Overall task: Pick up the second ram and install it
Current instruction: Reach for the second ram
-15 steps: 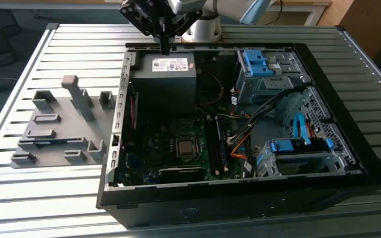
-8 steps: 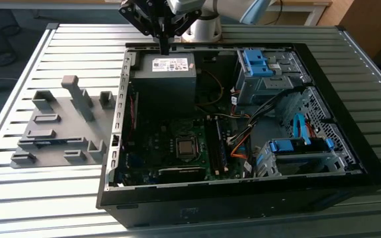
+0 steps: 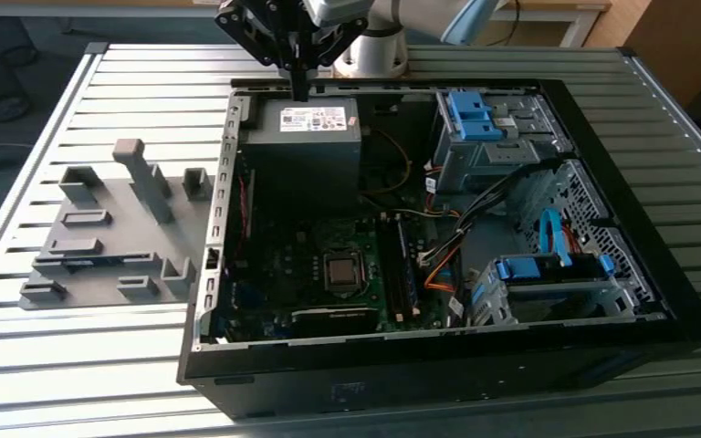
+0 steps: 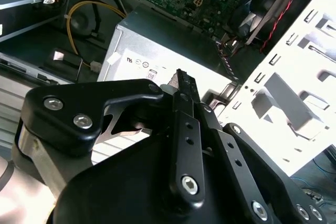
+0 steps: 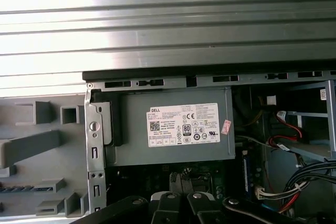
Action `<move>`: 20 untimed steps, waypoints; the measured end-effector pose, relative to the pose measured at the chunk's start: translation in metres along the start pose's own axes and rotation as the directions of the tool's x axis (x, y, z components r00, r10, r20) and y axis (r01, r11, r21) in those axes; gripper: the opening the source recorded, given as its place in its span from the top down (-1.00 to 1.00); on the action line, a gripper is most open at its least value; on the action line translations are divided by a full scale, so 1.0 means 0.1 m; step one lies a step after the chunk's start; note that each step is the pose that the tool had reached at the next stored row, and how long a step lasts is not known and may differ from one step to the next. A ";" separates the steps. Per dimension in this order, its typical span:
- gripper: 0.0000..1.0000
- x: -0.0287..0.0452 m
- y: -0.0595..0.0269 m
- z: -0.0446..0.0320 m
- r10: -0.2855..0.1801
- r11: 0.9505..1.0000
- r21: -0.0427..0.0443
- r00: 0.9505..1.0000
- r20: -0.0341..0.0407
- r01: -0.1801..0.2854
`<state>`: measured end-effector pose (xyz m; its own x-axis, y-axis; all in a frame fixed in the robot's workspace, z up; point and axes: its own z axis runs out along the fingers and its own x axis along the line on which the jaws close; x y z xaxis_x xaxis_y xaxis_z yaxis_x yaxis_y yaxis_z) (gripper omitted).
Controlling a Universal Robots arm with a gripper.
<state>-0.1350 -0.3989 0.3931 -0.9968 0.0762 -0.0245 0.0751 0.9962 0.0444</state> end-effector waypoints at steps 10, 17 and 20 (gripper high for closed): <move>0.79 0.054 -0.004 0.001 0.000 1.000 0.000 1.000 0.000 0.000; 0.79 0.093 -0.007 0.004 0.000 1.000 0.000 1.000 0.000 0.000; 0.79 0.099 -0.008 0.005 0.000 1.000 0.000 1.000 0.000 0.000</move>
<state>-0.1449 -0.3989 0.3923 -0.9968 0.0763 -0.0245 0.0752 0.9962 0.0444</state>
